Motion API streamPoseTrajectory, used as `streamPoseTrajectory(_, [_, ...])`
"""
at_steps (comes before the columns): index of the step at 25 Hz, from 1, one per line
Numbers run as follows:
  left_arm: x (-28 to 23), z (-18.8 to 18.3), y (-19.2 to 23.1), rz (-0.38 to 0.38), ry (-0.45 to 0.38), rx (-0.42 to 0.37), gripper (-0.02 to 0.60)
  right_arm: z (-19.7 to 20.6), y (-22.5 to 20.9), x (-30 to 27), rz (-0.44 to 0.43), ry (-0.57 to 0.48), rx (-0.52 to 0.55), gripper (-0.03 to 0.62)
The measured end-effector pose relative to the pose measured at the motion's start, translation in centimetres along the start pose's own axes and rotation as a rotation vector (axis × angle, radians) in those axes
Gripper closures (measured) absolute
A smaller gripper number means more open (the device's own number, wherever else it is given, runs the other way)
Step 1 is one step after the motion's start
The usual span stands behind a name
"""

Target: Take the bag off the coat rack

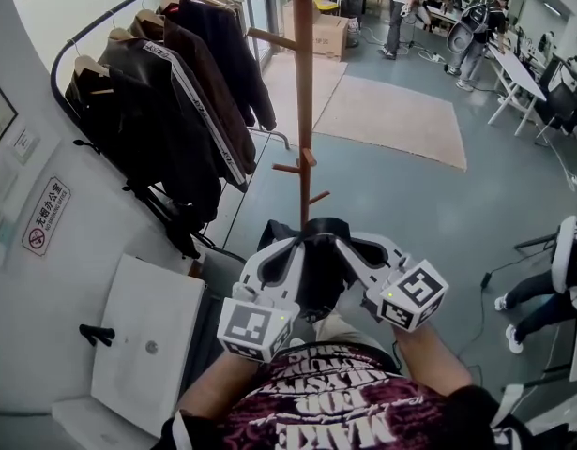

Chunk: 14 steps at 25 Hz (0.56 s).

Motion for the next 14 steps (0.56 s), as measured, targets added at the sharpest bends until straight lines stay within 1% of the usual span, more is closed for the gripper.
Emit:
streamPoseTrajectory(6, [-0.4,0.7,0.0,0.006,0.02,0.011,0.572,0.7,-0.4,0.0,0.01,0.015,-0.015,0.585])
streamPoseTrajectory(14, [-2.2,0.9,1.2,-0.003,0.031,0.018,0.572,1.3,-1.9,-1.2,0.002,0.028,-0.022,0.585])
Point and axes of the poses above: the fingertips, and each gripper's own axes: x backward along the fingers, y to its left, z out of its underside, the point moved 1 cm from there along x, backward along the fingers, and after that the axes turned 9 degrees about x, right-handed, at the moved point
